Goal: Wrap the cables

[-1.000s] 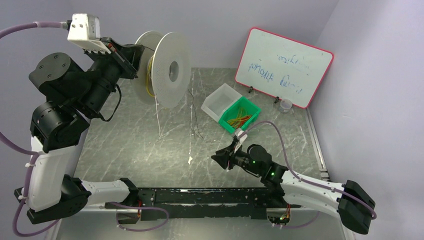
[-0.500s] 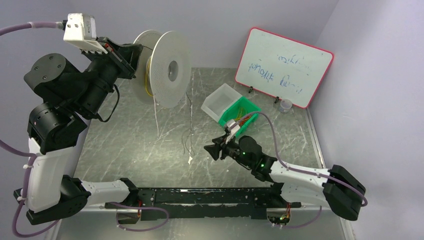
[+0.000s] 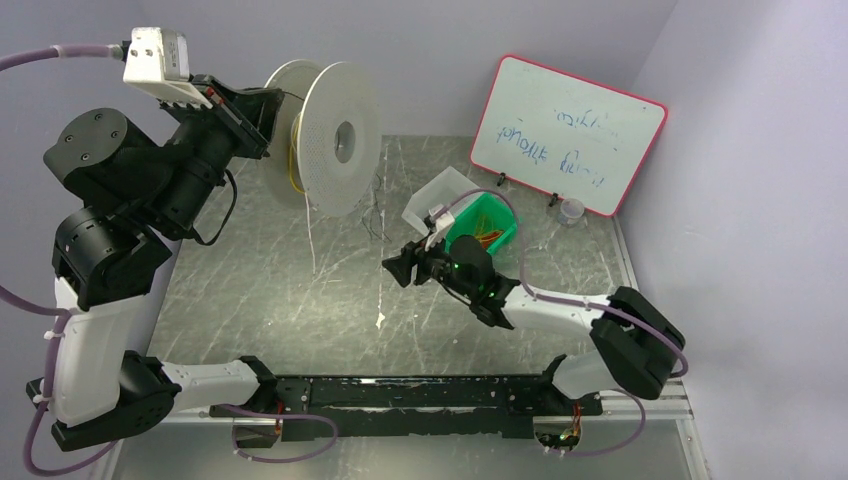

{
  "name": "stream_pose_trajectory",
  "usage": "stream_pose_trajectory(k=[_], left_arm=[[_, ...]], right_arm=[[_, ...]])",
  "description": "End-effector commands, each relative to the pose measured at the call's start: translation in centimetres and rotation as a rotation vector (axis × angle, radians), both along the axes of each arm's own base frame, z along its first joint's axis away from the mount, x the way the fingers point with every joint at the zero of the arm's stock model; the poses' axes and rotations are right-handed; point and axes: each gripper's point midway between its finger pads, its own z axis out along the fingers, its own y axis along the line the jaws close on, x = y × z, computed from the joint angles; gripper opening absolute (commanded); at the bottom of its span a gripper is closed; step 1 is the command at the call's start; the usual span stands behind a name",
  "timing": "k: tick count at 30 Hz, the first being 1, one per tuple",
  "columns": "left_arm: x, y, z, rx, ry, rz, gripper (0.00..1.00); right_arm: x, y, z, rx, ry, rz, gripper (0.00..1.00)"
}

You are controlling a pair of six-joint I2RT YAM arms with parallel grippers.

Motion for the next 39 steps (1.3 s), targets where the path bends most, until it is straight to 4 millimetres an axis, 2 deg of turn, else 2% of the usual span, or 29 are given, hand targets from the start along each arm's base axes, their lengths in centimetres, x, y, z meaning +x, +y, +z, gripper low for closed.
stream_pose_trajectory(k=[1,5,9,11,15,17,19,24,26,28,30,36,39], left_arm=[[-1.8,1.6,4.3,-0.109,-0.117,-0.004,0.07],[-1.8,1.6,4.5,-0.11,-0.121,-0.004,0.07],[-1.7,1.4,4.4,-0.11,-0.12,-0.01,0.07],[-1.7,1.4,4.4,-0.109,-0.118,-0.01,0.07],[-1.8,1.6,4.4,-0.111,-0.118,-0.005,0.07],[-1.8,1.7,4.3,-0.111,-0.117,-0.002,0.07],[-1.9,1.9,4.3,-0.11,-0.116,0.003,0.07],[-1.7,1.7,4.1,-0.107,-0.114,0.003,0.07],[-1.7,1.6,4.0,-0.106,-0.113,0.001,0.07],[-1.6,1.4,4.0,-0.105,-0.111,-0.003,0.07],[-1.6,1.4,4.1,-0.106,-0.114,-0.005,0.07],[-1.6,1.7,4.1,-0.106,-0.111,0.008,0.07],[-1.4,1.6,3.9,-0.105,-0.109,0.008,0.07]], right_arm=[[1.8,0.3,0.0,0.018,0.026,-0.013,0.61],[2.3,0.8,-1.2,0.004,0.051,0.001,0.62],[2.0,1.7,-2.3,0.013,0.086,0.042,0.6],[1.7,2.1,-2.9,0.013,0.105,0.067,0.53],[0.7,2.2,-4.5,0.001,0.147,0.108,0.3],[0.2,2.0,-5.2,0.006,0.164,0.117,0.25],[-0.4,1.7,-5.4,0.023,0.175,0.121,0.26],[-1.5,0.7,-5.6,0.047,0.186,0.116,0.35],[-1.5,0.4,-5.6,0.039,0.183,0.105,0.33],[-1.4,0.3,-5.4,0.035,0.172,0.098,0.28],[-1.0,0.3,-5.1,0.035,0.162,0.084,0.27],[0.4,-0.1,-3.2,0.032,0.109,0.017,0.49],[1.1,-0.1,-2.3,0.018,0.088,-0.004,0.53]])
